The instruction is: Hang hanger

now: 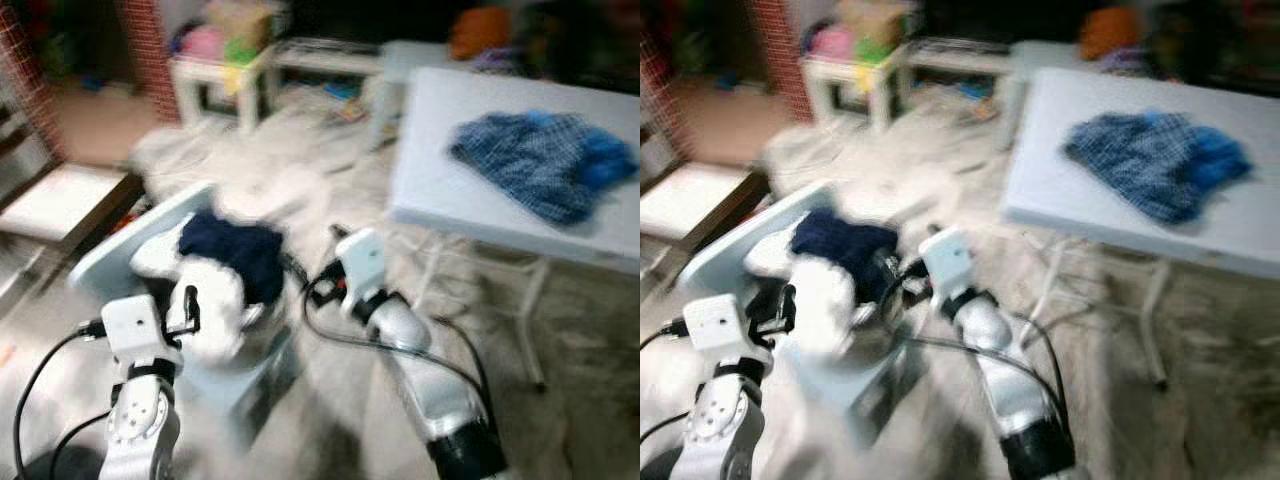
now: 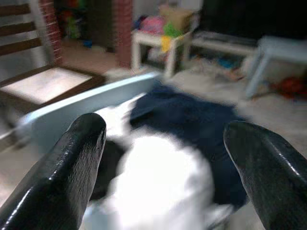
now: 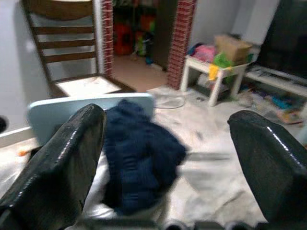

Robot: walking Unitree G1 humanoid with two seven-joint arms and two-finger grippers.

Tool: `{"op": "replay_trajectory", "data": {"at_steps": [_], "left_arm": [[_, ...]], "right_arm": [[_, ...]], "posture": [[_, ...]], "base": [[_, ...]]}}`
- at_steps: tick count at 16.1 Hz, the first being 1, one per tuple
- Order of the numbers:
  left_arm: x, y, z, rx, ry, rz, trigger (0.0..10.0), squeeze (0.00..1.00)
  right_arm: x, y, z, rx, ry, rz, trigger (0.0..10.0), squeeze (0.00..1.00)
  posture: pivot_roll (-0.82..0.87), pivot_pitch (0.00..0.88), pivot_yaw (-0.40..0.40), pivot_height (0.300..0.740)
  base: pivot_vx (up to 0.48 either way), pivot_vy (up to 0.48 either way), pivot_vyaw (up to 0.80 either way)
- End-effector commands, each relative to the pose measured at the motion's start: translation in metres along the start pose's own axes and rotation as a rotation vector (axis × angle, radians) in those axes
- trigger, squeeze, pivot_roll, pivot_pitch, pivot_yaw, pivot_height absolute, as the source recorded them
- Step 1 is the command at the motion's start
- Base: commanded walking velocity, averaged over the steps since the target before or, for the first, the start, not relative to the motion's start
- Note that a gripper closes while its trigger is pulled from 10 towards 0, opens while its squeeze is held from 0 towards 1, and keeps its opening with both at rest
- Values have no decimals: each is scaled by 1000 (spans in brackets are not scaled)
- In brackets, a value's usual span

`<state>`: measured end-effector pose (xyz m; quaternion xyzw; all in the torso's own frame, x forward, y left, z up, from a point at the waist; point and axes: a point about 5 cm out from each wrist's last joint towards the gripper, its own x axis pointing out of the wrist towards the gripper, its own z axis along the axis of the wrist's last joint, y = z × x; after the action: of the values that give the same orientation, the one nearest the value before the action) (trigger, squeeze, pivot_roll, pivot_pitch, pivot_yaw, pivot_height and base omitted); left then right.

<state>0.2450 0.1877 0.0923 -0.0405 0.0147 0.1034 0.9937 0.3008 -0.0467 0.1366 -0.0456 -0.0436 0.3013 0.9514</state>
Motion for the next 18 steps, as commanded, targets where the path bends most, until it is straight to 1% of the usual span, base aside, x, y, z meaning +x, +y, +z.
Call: {"op": "replay_trajectory", "data": {"at_steps": [1,4,5,7,9,12,13,14,16,18], "left_arm": [[0,-9,-1,-4,9,-30,10000,0],[0,-10,-6,-12,45,-4,10000,0],[-1,-11,-8,-27,54,-8,10000,0],[-2,-12,-11,-34,85,4,10000,0],[1,-10,-18,-18,130,29,10000,0],[5,-24,-32,-31,243,-61,10000,0],[8,-30,-34,-45,255,-94,10000,0],[13,-33,-36,-33,270,-109,10000,0],[18,-34,-39,-32,295,-113,10000,0],[28,-35,-43,-30,341,-143,10000,0]], "right_arm": [[-6,-12,0,-15,6,-24,10000,0],[-6,-17,2,-53,8,-21,10000,0],[-6,-18,2,-44,10,-26,10000,0],[-6,-19,1,-48,18,-23,10000,0],[-6,-19,0,-55,25,-18,10000,0],[-5,-17,1,-53,26,-15,10000,0],[-4,-16,2,-49,24,-15,10000,0],[-4,-16,4,-51,20,-16,10000,0],[-5,-18,5,-58,20,-20,10000,0],[-10,-21,3,-62,28,-33,10000,0]], "posture": [[-22,0,-11,740],[-23,0,-19,740],[-21,0,-22,740],[-20,0,-24,740],[-20,0,-27,740],[-27,0,-30,740],[-31,0,-28,740],[-47,0,-21,740],[-58,0,-16,740],[-70,0,-10,740]], "base": [[461,0,0],[424,0,0],[349,0,0],[0,0,0],[0,0,0],[0,0,769],[0,0,0],[0,0,0],[0,0,0],[0,0,0]]}}
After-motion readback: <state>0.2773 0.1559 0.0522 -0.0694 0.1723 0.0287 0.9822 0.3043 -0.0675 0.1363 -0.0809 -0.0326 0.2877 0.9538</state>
